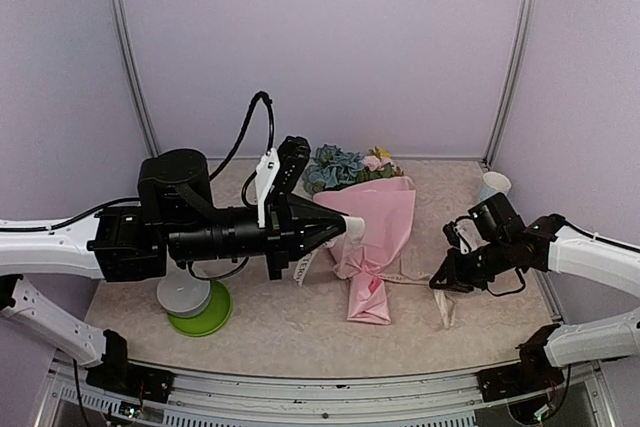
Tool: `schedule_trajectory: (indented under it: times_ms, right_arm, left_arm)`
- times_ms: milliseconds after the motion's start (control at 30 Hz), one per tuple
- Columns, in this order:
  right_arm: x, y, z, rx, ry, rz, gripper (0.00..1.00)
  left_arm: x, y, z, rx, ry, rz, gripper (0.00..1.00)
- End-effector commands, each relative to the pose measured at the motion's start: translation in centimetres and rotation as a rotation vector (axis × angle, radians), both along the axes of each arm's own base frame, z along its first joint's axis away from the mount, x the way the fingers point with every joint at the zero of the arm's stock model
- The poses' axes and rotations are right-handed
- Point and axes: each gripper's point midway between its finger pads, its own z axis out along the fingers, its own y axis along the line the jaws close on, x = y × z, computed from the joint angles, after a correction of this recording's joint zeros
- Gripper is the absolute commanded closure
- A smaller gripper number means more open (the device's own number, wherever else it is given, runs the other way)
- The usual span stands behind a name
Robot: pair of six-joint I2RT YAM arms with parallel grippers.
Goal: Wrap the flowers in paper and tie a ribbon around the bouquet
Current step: Cross the half-tied ribbon over the folded bouquet.
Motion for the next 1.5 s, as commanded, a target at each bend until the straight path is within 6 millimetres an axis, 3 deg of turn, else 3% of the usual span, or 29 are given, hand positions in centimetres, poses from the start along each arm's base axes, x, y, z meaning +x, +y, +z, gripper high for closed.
schedule_trajectory:
  times_ms: [0, 33, 100, 133, 200, 267, 367, 433, 533, 667, 833, 1033, 1200, 1333, 1367, 1467]
  right_arm:
    - [-4.1, -2.1, -3.2, -0.158, 0.186, -0.021, 0.64]
    - [-4.1, -2.3, -3.0, -0.186, 0.179, -0.015, 0.41]
    - [-3.1, -2.3, -0.9, -0.211, 0.107, -0.011, 0.07]
    - [-2.2, -2.0, 0.8, -0.202, 0.048, -0.001, 0.01]
    - [-0.7, -0.4, 4.5, -0.158, -0.088, 0.063, 0.00]
    - [-0.1, 3.0, 8.6, -0.088, -0.254, 0.189, 0.00]
    - [-1.7, 9.2, 13.0, 0.031, -0.522, 0.444, 0.00]
    - [-3.0, 12.3, 15.0, 0.129, -0.664, 0.589, 0.00]
    - [-3.7, 14.6, 16.4, 0.221, -0.839, 0.731, 0.00]
    - [-3.9, 16.2, 16.3, 0.190, -0.959, 0.903, 0.00]
    - [-4.7, 16.6, 13.9, 0.184, -1.030, 1.051, 0.00]
    - [-1.4, 16.2, 12.5, 0.158, -1.025, 1.027, 0.00]
    - [1.3, 18.2, 10.3, 0.135, -0.976, 0.993, 0.02]
    - [2.2, 19.3, 8.6, 0.167, -0.908, 0.996, 0.16]
    - [2.2, 19.4, 8.1, 0.177, -0.896, 0.999, 0.24]
    - [2.4, 19.2, 7.3, 0.191, -0.868, 0.991, 0.64]
  left_arm:
    - [-2.0, -0.8, 2.3, -0.022, -0.070, -0.018, 1.00]
    - [-2.4, -1.0, 2.3, -0.020, -0.074, -0.023, 1.00]
    - [-3.2, -1.3, 2.5, -0.015, -0.083, -0.031, 1.00]
    - [-3.4, -1.4, 2.5, -0.011, -0.083, -0.026, 1.00]
    - [-3.4, -1.4, 2.7, -0.010, -0.079, -0.008, 1.00]
    - [-3.2, -1.2, 3.0, -0.020, -0.073, 0.010, 1.00]
    - [-1.9, -0.5, 3.2, -0.020, -0.063, 0.090, 1.00]
    - [-1.7, -0.3, 3.1, -0.006, -0.078, 0.108, 1.00]
    - [-1.1, 0.4, 2.9, 0.011, -0.099, 0.139, 1.00]
    - [0.8, 1.8, 3.2, 0.017, -0.099, 0.211, 1.00]
    - [3.7, 4.0, 3.8, -0.005, -0.090, 0.303, 1.00]
    - [6.5, 6.4, 5.3, -0.040, -0.128, 0.373, 1.00]
    - [7.0, 6.4, 5.6, -0.027, -0.178, 0.373, 1.00]
    - [7.4, 6.4, 5.6, -0.020, -0.185, 0.372, 1.00]
    - [7.6, 6.4, 5.6, -0.014, -0.186, 0.376, 1.00]
    - [7.7, 6.4, 5.3, -0.003, -0.184, 0.375, 1.00]
